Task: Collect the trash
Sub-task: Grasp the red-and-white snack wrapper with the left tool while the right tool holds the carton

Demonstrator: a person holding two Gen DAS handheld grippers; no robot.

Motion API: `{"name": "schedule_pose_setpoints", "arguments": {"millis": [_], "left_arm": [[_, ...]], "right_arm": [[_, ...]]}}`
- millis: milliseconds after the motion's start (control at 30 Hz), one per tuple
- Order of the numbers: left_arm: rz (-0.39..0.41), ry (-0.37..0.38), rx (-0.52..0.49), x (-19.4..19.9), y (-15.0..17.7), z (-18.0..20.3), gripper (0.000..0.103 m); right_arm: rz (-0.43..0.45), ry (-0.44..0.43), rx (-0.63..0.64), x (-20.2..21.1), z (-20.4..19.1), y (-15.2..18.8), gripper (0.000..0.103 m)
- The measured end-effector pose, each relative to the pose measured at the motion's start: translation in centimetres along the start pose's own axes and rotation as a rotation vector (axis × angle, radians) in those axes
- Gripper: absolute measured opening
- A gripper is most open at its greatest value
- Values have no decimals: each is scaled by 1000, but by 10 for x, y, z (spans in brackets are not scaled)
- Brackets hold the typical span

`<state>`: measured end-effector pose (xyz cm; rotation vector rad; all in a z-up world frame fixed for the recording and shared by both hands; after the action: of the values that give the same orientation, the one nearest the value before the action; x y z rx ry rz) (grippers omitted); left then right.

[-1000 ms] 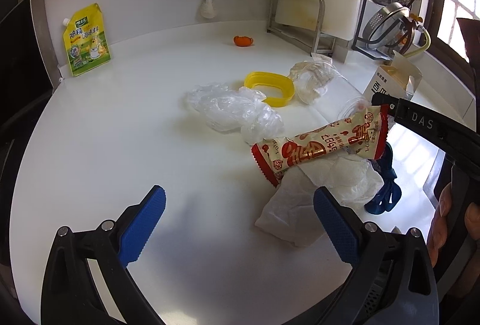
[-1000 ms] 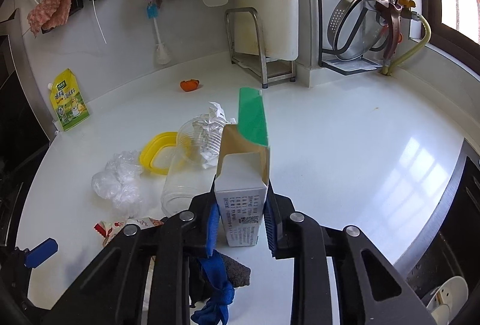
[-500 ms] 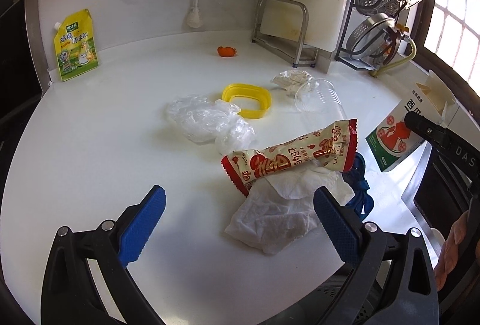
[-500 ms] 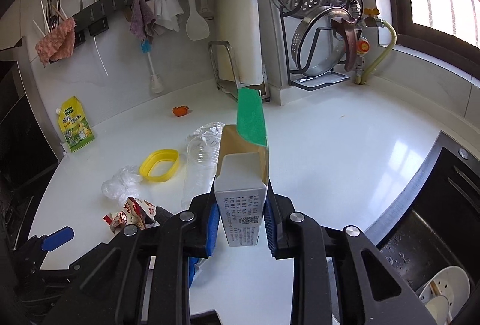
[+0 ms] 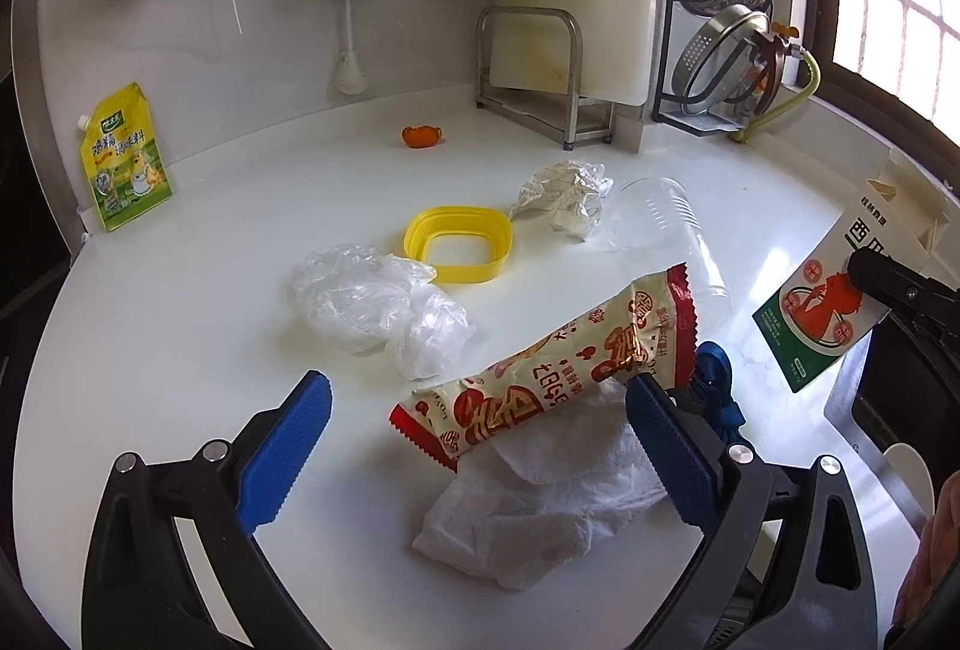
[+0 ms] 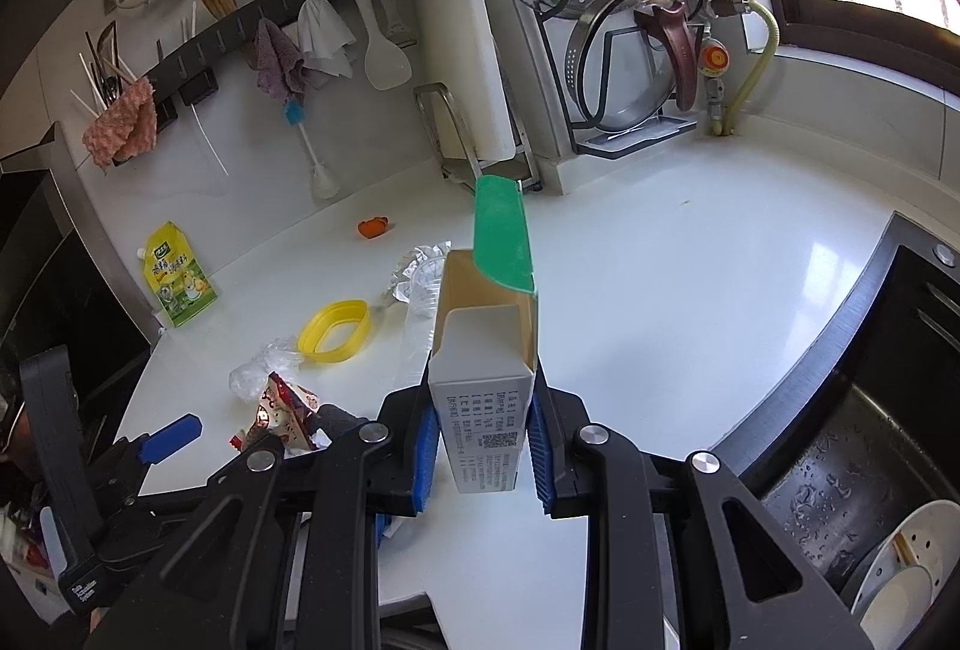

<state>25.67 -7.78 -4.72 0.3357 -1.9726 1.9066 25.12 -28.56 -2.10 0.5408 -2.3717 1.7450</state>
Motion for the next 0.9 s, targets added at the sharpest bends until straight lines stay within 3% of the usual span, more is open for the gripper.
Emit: {"name": "schedule_pose_setpoints", "arguments": {"millis": [67,133,300,500,900], "left_arm": [[2,3,-6,-3,-1,2,94],[-7,14,-3,-7,-2,4,76],[-55,56,27,-17,5,6,45],[-65,64,76,-16,5,-6,13],[-86,71,97,-12,11,-19,13]], "right_arm": [[-3,-3,-2,0,0,1,25],[-7,-6,-6,-1,0,1,25],[-8,-8,-8,-1,0,1,25],[-14,-13,-14,-2,1,4,25],[-16,-26,-26,-1,2,5,25]]}}
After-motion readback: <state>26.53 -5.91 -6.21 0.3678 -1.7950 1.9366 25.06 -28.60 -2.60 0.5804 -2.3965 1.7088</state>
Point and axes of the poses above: each gripper's, at about its wrist camera, not at the fingertips, and x roughly against the way its jaws point, z to its right, y to its underside, the point moved 7 cm from there along -x, roughly the way its jaws point, and after that the axes turned 15 degrees about z, right-handed, at the moved point
